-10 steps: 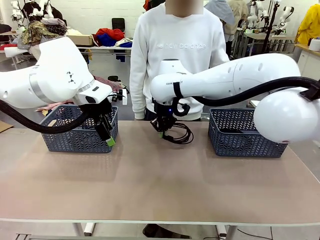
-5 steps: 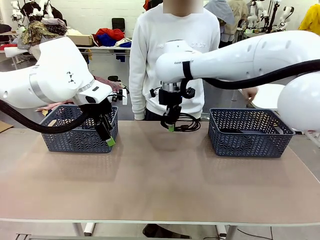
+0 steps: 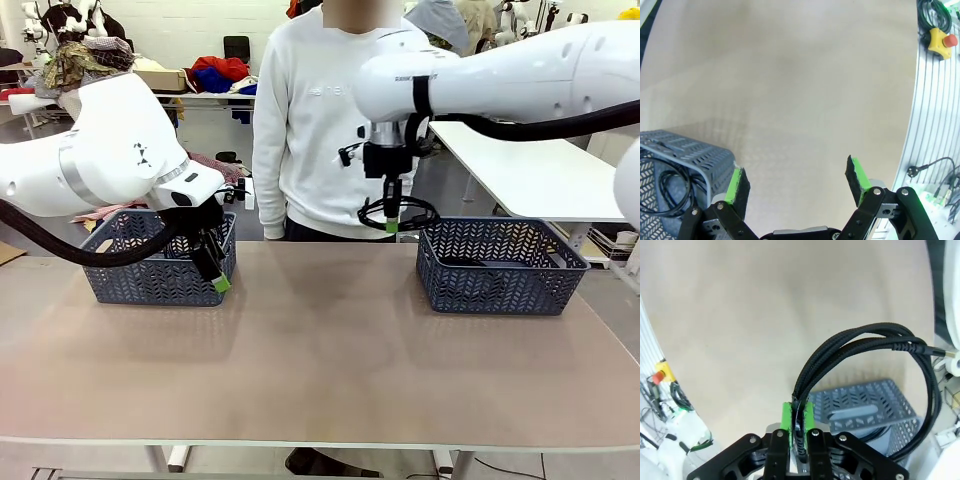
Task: Organize the cables according to human instructions.
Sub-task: Pick up a bundle of cables and place it in the basket indicated by the human.
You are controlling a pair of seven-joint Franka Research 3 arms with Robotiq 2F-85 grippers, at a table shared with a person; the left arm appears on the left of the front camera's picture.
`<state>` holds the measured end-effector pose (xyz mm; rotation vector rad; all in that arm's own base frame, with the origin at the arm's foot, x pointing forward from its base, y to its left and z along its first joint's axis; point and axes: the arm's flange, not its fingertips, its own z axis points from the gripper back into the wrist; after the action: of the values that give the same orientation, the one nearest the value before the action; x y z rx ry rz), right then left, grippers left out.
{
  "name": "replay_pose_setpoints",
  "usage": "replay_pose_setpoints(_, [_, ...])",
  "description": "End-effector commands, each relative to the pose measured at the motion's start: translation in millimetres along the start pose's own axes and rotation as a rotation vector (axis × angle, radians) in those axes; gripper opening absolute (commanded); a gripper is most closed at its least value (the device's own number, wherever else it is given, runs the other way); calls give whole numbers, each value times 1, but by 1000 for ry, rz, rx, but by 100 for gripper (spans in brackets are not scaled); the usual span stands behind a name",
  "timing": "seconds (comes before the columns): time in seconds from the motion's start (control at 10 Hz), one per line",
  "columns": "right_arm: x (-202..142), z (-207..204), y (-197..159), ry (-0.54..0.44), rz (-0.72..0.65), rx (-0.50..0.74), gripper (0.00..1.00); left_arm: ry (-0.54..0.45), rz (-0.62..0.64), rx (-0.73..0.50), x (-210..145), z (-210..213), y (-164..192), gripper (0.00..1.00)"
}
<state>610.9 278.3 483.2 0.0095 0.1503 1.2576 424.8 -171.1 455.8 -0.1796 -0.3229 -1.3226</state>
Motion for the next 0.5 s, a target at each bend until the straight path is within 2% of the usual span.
replay_pose_setpoints(0.0, [-32, 0, -1, -15, 33, -9, 0, 6, 5, 0, -2, 2, -1, 100])
replay_pose_setpoints(0.4, [-92, -5, -27, -82, 53, -45, 0, 6, 5, 0, -2, 2, -1, 100])
